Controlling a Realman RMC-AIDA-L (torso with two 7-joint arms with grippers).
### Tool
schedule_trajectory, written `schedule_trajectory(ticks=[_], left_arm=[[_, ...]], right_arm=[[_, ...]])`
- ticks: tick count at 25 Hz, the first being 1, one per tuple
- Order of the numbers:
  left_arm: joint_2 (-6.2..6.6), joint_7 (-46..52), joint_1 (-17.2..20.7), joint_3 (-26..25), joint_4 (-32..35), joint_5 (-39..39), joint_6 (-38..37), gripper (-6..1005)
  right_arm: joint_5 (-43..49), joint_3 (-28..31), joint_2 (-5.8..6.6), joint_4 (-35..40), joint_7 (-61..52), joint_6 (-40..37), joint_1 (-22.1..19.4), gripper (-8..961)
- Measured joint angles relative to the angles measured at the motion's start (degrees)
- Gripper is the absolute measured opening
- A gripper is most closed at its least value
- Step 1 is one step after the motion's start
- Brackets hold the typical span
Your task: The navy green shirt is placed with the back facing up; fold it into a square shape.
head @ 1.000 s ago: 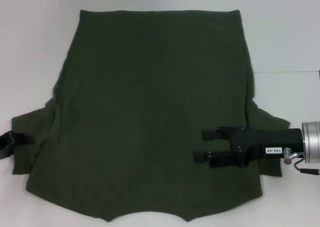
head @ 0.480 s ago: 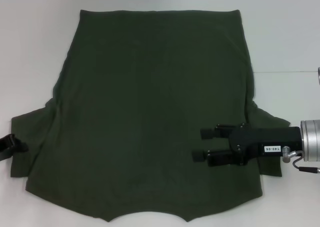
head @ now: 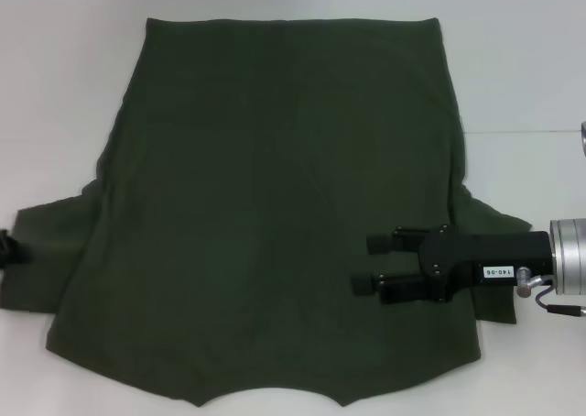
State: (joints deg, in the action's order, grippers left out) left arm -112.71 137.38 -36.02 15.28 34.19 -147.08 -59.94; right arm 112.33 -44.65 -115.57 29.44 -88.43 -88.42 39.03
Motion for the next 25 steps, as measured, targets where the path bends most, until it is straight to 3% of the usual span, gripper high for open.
schedule_trajectory(ticks=[8, 17, 22, 25], left_arm=[[3.08, 1.87, -2.60, -0.17, 4.79, -6.42, -0.28, 7], [4.97, 2.44, -6.46, 0.07, 5.33, -11.96, -1.86, 7], [6.62, 7.38, -10.17, 0.62, 5.37, -11.84, -10.59, 7], [7.09, 13.21, -12.43, 3.65, 4.99, -12.06, -15.45, 6]], right_arm=[[0.07, 0.01, 0.20, 0.00, -0.06, 0.00, -0.04, 911], [0.11, 0.01, 0.34, 0.00, -0.16, -0.19, -0.35, 911], [0.07, 0.01, 0.35, 0.00, 0.15, -0.01, -0.45, 912], [0.05, 0.00, 0.35, -0.01, 0.33, 0.00, -0.45, 912]])
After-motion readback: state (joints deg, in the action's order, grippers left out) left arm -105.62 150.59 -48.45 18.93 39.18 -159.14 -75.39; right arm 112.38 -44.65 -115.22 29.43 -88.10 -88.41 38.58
